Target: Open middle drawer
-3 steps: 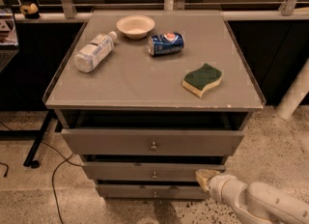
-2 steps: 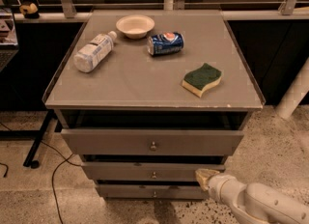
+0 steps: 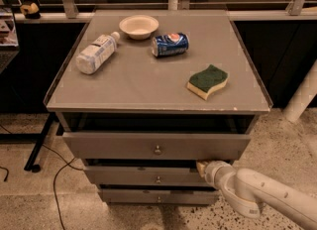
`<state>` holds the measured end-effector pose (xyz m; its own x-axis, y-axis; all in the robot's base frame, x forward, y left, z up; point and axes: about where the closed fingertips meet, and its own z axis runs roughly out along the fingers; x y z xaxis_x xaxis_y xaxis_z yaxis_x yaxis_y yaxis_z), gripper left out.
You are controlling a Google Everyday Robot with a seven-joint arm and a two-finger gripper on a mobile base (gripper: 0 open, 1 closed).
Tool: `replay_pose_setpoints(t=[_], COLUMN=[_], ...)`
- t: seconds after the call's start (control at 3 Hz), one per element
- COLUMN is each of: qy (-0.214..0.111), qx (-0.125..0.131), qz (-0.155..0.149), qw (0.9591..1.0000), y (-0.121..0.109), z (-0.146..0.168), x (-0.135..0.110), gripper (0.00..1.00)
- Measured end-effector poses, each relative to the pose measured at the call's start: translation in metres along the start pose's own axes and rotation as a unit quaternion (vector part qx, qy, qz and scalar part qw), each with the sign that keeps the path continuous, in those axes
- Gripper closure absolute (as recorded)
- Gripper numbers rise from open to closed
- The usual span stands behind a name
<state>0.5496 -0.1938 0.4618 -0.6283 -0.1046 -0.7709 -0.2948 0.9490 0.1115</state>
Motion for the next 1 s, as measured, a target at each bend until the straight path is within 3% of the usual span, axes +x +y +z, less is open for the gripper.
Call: replay_pose_setpoints(t=[0.33, 1.0], qy=[0.0, -0.032], qx=[-0.001, 0.046], qz=[-0.001, 0.063], qw=[1.0, 0.9965], y=[0.001, -0.02], z=[0.001, 0.017], x=[-0.001, 0.013], gripper=[1.0, 1.0])
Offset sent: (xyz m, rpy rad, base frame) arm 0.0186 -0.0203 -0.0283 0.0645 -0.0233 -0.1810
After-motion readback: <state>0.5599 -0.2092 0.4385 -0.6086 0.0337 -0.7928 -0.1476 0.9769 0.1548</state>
